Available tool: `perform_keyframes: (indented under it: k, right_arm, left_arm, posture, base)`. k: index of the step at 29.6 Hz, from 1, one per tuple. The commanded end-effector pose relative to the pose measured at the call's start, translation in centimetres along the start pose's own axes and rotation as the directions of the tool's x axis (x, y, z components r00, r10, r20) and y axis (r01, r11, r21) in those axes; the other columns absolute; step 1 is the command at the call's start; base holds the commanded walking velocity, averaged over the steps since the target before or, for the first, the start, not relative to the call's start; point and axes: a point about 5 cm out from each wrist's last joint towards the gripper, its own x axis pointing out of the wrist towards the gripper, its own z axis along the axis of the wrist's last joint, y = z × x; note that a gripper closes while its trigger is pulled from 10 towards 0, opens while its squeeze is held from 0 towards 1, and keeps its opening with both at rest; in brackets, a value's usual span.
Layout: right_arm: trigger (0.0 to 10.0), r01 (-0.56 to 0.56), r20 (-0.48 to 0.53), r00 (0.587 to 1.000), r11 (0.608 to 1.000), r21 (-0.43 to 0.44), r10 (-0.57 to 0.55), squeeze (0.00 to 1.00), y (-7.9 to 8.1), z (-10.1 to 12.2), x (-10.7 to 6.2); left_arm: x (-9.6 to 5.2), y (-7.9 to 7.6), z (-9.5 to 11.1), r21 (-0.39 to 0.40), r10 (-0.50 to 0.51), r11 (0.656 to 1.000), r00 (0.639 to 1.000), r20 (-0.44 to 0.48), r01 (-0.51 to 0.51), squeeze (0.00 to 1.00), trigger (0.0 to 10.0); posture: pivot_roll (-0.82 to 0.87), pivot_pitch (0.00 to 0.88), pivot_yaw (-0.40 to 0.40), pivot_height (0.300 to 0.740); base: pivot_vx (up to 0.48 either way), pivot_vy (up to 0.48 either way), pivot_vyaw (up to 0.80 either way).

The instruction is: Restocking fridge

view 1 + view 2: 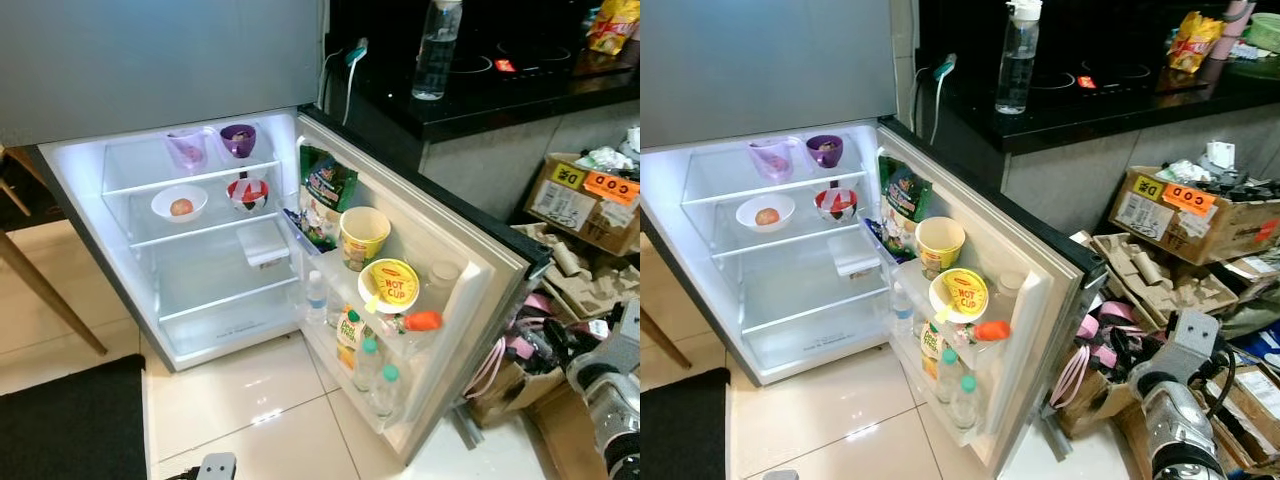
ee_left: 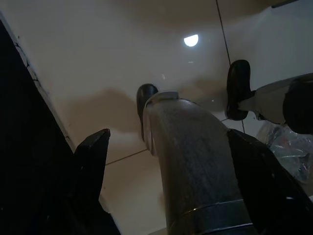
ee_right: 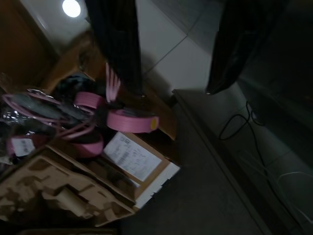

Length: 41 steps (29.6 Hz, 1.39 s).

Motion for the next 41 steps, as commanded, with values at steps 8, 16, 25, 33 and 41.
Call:
perform_keyframes:
  k: [8,16,25,33,41]
  right_arm:
    - [10.0,-0.445,-0.029,0.896,0.896,-0.014,0.444,0.0,6.4,-0.3,1.0]
    - [10.0,-0.677,-0.091,0.736,0.729,-0.102,0.671,0.0,10.7,-0.4,0.9]
    - [10.0,-0.933,-0.152,0.358,0.346,-0.099,0.921,0.0,17.8,-0.9,-2.1]
    - [10.0,-1.0,-0.002,0.019,0.019,-0.007,1.0,0.0,22.7,2.0,-6.2]
    - [10.0,-0.827,-0.071,0.55,0.531,-0.185,0.832,0.0,18.0,0.1,-0.9]
  left_arm:
    - [-0.1,0.3,-0.3,-0.009,0.014,1.0,1.0,-0.012,-0.014,0.0,10.0]
    - [-0.1,0.4,-0.4,-0.005,0.017,1.0,1.0,-0.016,-0.017,0.0,10.0]
    - [-0.1,0.5,-0.4,-0.004,0.018,1.0,1.0,-0.018,-0.018,0.0,10.0]
    - [-0.1,0.3,-0.6,-0.005,0.012,1.0,1.0,-0.025,-0.012,0.0,10.0]
    - [-0.1,0.2,-0.7,-0.013,0.013,1.0,1.0,-0.027,-0.013,0.0,10.0]
  posture:
    - [-0.1,0.0,-0.017,0.74]
    - [-0.1,0.0,-0.013,0.74]
    - [-0.1,0.0,-0.014,0.74]
    - [-0.1,0.0,-0.014,0.74]
    - [-0.09,0.0,-0.015,0.74]
  base:
    - [0.0,0.0,0.0]
    - [0.0,0.0,0.0]
    - [0.0,0.0,0.0]
    - [0.0,0.0,0.0]
    - [0.0,0.0,0.0]
